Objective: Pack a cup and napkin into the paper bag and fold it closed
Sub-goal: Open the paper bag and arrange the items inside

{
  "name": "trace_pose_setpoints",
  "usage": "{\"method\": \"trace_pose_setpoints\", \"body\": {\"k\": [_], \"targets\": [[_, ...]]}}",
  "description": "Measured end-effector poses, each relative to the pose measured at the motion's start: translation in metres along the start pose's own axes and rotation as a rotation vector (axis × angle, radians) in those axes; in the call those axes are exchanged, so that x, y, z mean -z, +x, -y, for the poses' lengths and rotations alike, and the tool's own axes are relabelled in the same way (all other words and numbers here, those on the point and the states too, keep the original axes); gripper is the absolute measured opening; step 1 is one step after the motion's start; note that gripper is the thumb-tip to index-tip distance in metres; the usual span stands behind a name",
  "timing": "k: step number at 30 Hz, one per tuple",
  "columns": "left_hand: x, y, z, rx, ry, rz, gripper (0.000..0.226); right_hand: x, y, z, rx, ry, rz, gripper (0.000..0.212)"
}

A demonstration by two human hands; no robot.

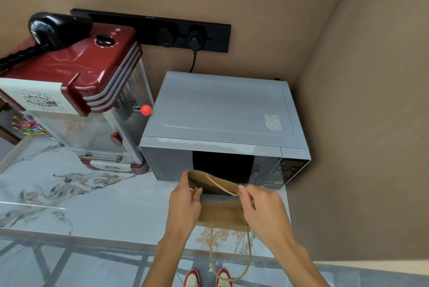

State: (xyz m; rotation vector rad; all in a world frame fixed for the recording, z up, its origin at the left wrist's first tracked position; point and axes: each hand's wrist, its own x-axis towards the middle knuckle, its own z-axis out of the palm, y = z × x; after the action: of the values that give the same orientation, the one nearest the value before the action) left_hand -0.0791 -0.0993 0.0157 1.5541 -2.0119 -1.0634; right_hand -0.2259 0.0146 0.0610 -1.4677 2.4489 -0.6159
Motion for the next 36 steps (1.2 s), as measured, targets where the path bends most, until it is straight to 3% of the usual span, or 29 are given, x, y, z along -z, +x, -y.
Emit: {"method": "trace_pose_setpoints", "body": {"k": [2,5,10,13,17,20,22,25,30,34,36], "targets": [[0.002,0.000,-0.001,0.002,0.003,0.003,0.042,0.003,0.000,0.003,-0.005,0.141,0.047,0.027],[0.003,-0.001,-0.003,-0.012,0.001,0.022,0.041,0.004,-0.001,0.011,0.002,0.279,0.266,0.031],[0.004,-0.002,-0.008,-0.048,0.029,0.058,0.053,-0.016,0.022,0.007,-0.022,0.028,0.494,0.038],[0.006,-0.004,-0.010,-0.036,-0.002,0.061,0.058,-0.018,0.040,0.006,-0.044,-0.085,0.619,0.024],[0.010,-0.006,-0.013,-0.032,-0.024,0.069,0.058,-0.009,0.058,0.012,-0.061,-0.301,0.809,0.027],[0.014,-0.007,-0.011,-0.038,-0.009,0.061,0.057,-0.007,0.069,0.013,-0.068,-0.428,0.911,0.011],[0.017,-0.006,-0.008,-0.037,0.017,0.062,0.057,-0.006,0.072,0.013,-0.052,-0.528,0.923,0.011],[0.020,-0.005,-0.005,-0.011,0.070,0.058,0.056,-0.007,0.075,0.010,-0.033,-0.712,0.867,0.036],[0.023,-0.010,-0.006,0.008,0.234,0.073,0.060,-0.016,0.074,0.001,0.004,-0.845,0.907,0.047],[0.024,-0.011,-0.010,0.011,0.275,0.079,0.057,-0.017,0.077,-0.006,0.024,-0.769,0.989,0.054],[0.023,-0.010,-0.011,0.034,0.272,0.095,0.056,-0.015,0.079,-0.006,0.036,-0.679,0.971,0.069]]}}
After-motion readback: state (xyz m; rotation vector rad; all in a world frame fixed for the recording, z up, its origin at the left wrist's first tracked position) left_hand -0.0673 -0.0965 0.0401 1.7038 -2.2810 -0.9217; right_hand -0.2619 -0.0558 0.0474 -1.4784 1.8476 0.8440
